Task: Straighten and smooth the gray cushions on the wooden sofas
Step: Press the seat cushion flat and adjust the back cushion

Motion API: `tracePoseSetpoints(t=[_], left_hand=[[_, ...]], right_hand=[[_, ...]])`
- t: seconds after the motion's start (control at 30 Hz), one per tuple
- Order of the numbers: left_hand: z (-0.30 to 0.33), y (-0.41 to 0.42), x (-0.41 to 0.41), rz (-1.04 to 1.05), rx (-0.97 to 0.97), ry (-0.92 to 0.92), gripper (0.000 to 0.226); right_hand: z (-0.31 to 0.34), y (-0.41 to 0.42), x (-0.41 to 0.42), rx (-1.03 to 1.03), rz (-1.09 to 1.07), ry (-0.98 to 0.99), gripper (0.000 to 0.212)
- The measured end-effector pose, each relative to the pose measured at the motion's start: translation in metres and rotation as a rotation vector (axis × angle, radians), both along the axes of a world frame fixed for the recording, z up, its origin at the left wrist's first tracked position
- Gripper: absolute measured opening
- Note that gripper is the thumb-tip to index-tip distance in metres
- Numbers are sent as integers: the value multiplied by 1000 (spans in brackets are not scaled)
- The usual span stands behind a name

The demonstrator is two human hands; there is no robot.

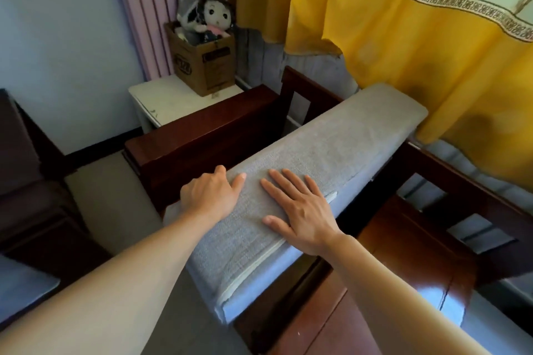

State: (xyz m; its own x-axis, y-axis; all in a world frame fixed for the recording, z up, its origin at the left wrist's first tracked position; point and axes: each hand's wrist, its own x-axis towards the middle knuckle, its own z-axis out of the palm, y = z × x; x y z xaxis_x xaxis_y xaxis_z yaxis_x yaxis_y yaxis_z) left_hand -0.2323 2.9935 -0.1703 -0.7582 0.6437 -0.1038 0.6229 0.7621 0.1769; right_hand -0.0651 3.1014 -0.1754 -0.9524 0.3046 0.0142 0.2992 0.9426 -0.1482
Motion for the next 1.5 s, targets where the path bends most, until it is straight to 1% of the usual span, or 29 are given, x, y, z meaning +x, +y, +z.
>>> tracePoseSetpoints(t=[0.17, 0.27, 0.33, 0.43, 0.6, 0.77, 0.93, 1.0, 1.07, 1.2, 1.37, 1.5], left_hand=[[-3, 29, 25, 168, 10, 64, 59], [-3, 49, 35, 209, 32, 85, 61], [-3, 49, 36, 239, 59, 82, 62], [-6, 34, 45, 274, 89, 105, 62], [-8, -8, 65, 385, 113, 98, 62], [-13, -55, 80, 554, 151, 107, 60], [-13, -76, 89, 645, 131, 92, 60], [-13, -80, 87, 677, 132, 83, 60], [-13, -80, 82, 689, 134, 64, 63], [-9, -72, 73, 690, 153, 6, 63], [-6, -63, 63, 662, 145, -20, 59], [-5, -58, 39, 677, 143, -30, 58]], right_hand=[[-9, 19, 21, 25, 227, 84, 86], [-17, 44, 34, 182, 398, 101, 96], [-20, 55, 35, 257, 403, 102, 112], [-25, 50, 34, 264, 347, 122, 131], [-30, 17, 36, 267, 402, 119, 139], [-25, -10, 27, 261, 491, 90, 138], [-15, -15, 9, 215, 453, 26, 126], [-10, -17, 1, 219, 472, -7, 126], [-7, -21, -3, 233, 516, -42, 130], [-12, -27, -2, 251, 604, -48, 133], [-18, -22, -4, 221, 597, 9, 131], [-21, -26, -18, 199, 568, 68, 125]])
